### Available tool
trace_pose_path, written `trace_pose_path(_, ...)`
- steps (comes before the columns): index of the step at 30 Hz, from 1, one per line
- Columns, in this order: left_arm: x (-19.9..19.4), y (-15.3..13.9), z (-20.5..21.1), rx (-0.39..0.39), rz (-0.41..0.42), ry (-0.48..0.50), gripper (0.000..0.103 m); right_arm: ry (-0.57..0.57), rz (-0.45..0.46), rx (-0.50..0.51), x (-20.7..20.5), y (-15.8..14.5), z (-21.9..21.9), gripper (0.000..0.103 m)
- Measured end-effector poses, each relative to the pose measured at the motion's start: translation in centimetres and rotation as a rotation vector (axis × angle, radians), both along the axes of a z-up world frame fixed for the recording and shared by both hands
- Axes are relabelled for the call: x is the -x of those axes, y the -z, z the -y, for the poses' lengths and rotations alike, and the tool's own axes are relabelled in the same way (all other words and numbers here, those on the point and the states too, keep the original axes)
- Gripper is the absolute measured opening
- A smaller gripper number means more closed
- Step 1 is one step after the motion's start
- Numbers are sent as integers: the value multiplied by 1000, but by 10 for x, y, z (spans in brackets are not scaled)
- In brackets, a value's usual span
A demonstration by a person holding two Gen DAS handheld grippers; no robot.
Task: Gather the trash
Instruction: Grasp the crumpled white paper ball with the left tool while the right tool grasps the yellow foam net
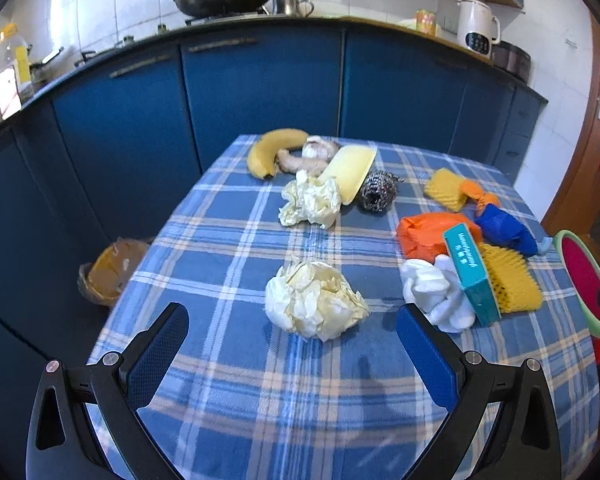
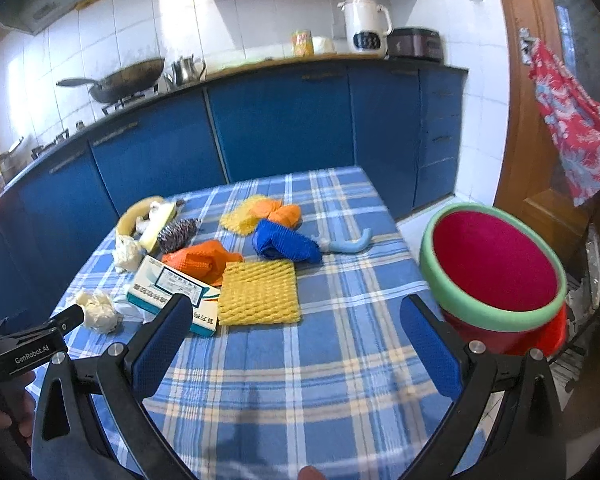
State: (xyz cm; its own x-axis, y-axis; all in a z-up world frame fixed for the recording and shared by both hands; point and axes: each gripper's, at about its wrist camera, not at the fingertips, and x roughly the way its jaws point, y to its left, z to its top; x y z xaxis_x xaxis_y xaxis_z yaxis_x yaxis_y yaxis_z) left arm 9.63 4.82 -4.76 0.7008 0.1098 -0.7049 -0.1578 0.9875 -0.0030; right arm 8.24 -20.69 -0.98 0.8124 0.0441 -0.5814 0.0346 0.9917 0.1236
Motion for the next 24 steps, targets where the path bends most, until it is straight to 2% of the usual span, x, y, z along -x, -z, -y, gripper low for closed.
trace_pose_path(4,-13,8,-1,9,-27,2,102,-12,-83,-3,-30,16,-4,102)
trace_pose_path(8,-23,14,-2,12,-53,-3,96,-36,-163,-4,-56,35,-10,102)
trace_pose_path(10,-27,17,-3,18,-61,0,92,-49,-198,3,-68,43,-14,102)
trace_pose_path(12,-30,20,-3,24,-73,7,82,-57,-216,13,-74,48,-16,101)
trace_pose_path(17,-37,29,-4,68,-106,20,68,-76,-258,-2,-83,59,-16,84)
trace_pose_path(20,-39,32,-3,83,-118,26,55,-95,-286,-34,-87,65,-15,78)
trace_pose_path(24,-39,34,-5,98,-119,26,52,-110,-278,-33,-86,65,-17,66)
